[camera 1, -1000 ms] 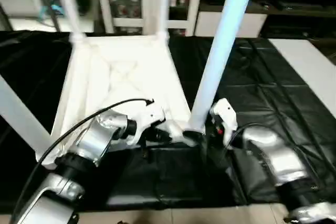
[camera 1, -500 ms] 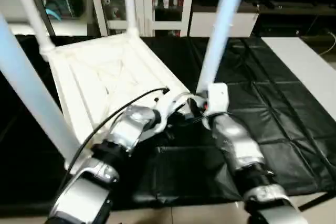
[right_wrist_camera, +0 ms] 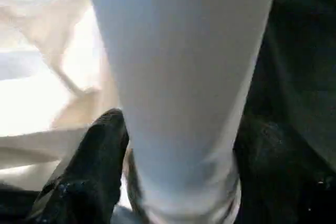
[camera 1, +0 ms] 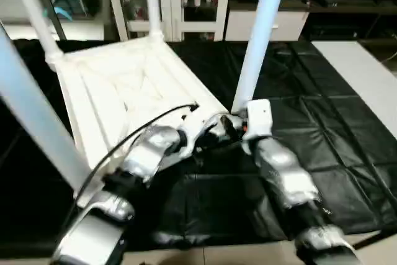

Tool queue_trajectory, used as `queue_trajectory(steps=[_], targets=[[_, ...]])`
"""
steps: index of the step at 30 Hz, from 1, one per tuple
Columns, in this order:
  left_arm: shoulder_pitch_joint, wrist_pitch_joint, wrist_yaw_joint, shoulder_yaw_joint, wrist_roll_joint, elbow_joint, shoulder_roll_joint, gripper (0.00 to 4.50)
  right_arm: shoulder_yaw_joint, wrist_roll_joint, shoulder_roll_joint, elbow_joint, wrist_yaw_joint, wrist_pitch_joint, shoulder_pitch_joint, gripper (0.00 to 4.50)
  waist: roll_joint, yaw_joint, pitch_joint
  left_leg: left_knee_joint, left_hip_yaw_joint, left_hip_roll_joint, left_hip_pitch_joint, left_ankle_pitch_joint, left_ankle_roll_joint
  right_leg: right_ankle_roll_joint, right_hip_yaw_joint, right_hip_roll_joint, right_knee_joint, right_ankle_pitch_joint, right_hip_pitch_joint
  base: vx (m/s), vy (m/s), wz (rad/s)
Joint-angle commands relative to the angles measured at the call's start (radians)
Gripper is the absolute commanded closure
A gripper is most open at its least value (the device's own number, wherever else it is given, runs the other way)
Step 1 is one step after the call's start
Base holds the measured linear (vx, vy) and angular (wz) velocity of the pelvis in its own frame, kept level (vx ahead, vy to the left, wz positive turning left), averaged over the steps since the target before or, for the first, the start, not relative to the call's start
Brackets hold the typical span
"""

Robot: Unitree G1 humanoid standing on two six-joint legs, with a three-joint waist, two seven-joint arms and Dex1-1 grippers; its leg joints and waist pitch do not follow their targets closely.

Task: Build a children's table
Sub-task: Rotate leg to tighten

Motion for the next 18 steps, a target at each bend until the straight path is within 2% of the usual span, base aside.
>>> queue_trajectory(steps=[1, 3, 4, 5, 6, 7, 10, 12, 13, 16, 18], targets=[[0.05, 0.009, -0.06, -0.024, -0.016, 0.007, 0.028, 4.5, 0.01, 0.044, -0.042, -0.045, 0.105, 0.051, 0.017, 0.7, -0.016, 0.012, -0.054, -0.066, 0.004, 0.012, 0.001, -0.142, 0.073, -0.203, 0.027, -0.036, -0.064, -0.111, 0.057, 0.0, 0.0, 0.0], [0.069, 0.021, -0.123, -0.041, -0.027, -0.031, 0.056, 4.5, 0.042, 0.067, -0.11, -0.075, 0.247, 0.07, 0.034, 0.64, -0.013, 0.011, -0.051, -0.07, 0.005, 0.015, 0.004, -0.206, 0.056, -0.201, 0.028, -0.037, -0.074, -0.202, 0.05, 0.0, 0.0, 0.0], [0.079, 0.025, -0.159, -0.051, -0.034, -0.048, 0.069, 4.5, 0.06, 0.065, -0.143, -0.086, 0.307, 0.066, 0.043, 0.34, -0.012, 0.012, -0.05, -0.071, 0.004, 0.017, 0.004, -0.218, 0.05, -0.198, 0.028, -0.038, -0.075, -0.218, 0.05, 0.0, 0.0, 0.0], [0.079, 0.025, -0.159, -0.051, -0.034, -0.048, 0.069, 4.5, 0.06, 0.065, -0.143, -0.086, 0.307, 0.066, 0.043, 0.26, -0.013, 0.013, -0.049, -0.071, 0.004, 0.018, 0.004, -0.226, 0.047, -0.194, 0.028, -0.038, -0.076, -0.228, 0.049, 0.0, 0.0, 0.0], [0.095, 0.038, -0.216, -0.067, -0.044, -0.078, 0.09, 4.5, 0.09, 0.048, -0.203, -0.097, 0.393, 0.05, 0.056, 0.26, -0.012, 0.011, -0.049, -0.073, 0.003, 0.017, 0.003, -0.236, 0.039, -0.19, 0.028, -0.038, -0.077, -0.249, 0.049, 0.0, 0.0, 0.0], [0.102, 0.033, -0.246, -0.075, -0.051, -0.091, 0.099, 4.5, 0.1, 0.045, -0.226, -0.1, 0.429, 0.045, 0.06, 0.26, -0.011, 0.013, -0.051, -0.071, 0.003, 0.019, 0.006, -0.238, 0.035, -0.191, 0.029, -0.039, -0.077, -0.242, 0.048, 0.0, 0.0, 0.0], [0.11, 0.054, -0.302, -0.091, -0.064, -0.121, 0.118, 4.5, 0.116, 0.046, -0.265, -0.101, 0.495, 0.04, 0.063, 0.26, -0.012, 0.015, -0.053, -0.068, 0.004, 0.017, 0.004, -0.203, 0.04, -0.211, 0.03, -0.038, -0.069, -0.184, 0.049, 0.0, 0.0, 0.0], [0.113, 0.055, -0.32, -0.095, -0.066, -0.126, 0.126, 4.5, 0.13, 0.05, -0.29, -0.101, 0.541, 0.034, 0.065, 0.26, 0.002, 0.023, -0.055, -0.065, 0.005, 0.018, 0.01, -0.181, 0.043, -0.231, 0.03, -0.036, -0.064, -0.127, 0.048, 0.0, 0.0, 0.0], [0.113, 0.055, -0.32, -0.095, -0.066, -0.126, 0.126, 4.5, 0.13, 0.05, -0.29, -0.101, 0.541, 0.034, 0.065, 0.26, -0.002, 0.022, -0.055, -0.064, 0.007, 0.017, 0.009, -0.177, 0.045, -0.235, 0.03, -0.033, -0.065, -0.114, 0.049, 0.0, 0.0, 0.0], [0.112, 0.055, -0.329, -0.103, -0.063, -0.125, 0.129, 4.5, 0.123, 0.065, -0.291, -0.093, 0.56, 0.028, 0.06, 0.26, -0.006, 0.029, -0.056, -0.064, 0.007, 0.016, 0.009, -0.174, 0.045, -0.245, 0.029, -0.036, -0.061, -0.098, 0.053, 0.0, 0.0, 0.0], [0.111, 0.055, -0.334, -0.108, -0.06, -0.125, 0.13, 4.5, 0.114, 0.075, -0.284, -0.085, 0.563, 0.023, 0.056, 0.55, -0.004, 0.029, -0.056, -0.065, 0.006, 0.016, 0.009, -0.181, 0.041, -0.245, 0.028, -0.036, -0.062, -0.108, 0.054, 0.0, 0.0, 0.0]])
